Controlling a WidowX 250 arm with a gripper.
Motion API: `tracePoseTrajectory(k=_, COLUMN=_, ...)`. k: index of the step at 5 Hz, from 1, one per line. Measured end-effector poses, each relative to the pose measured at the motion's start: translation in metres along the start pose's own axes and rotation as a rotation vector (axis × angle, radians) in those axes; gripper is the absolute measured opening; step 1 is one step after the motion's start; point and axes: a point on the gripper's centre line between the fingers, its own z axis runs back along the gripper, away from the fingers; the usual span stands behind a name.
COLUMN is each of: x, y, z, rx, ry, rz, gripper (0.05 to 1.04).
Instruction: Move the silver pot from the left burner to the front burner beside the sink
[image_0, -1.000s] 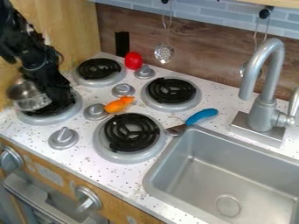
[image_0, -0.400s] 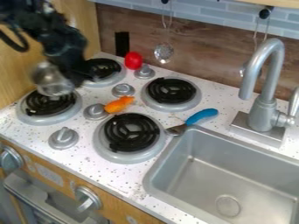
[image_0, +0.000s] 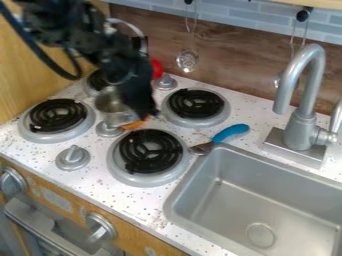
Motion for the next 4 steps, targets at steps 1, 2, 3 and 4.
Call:
tracePoseTrajectory(k=1, x=0.016, y=-0.047, z=-0.01, rx=-0.046, ry=-0.002, rz=-0.08, gripper=0.099)
tracePoseTrajectory(k=2, x=0.018, y=-0.081, z=-0.014, rx=-0.072, ry=0.012, rz=-0.147, gripper=0.099)
tracePoseTrajectory(k=3, x=0.005, y=-0.094, z=-0.017, rx=-0.09, ry=0.039, rz=-0.165, gripper=0.099)
tracePoseTrajectory(k=4, x=-0.013, y=-0.091, z=-0.015, rx=-0.055, ry=0.084, rz=-0.163, gripper=0.099)
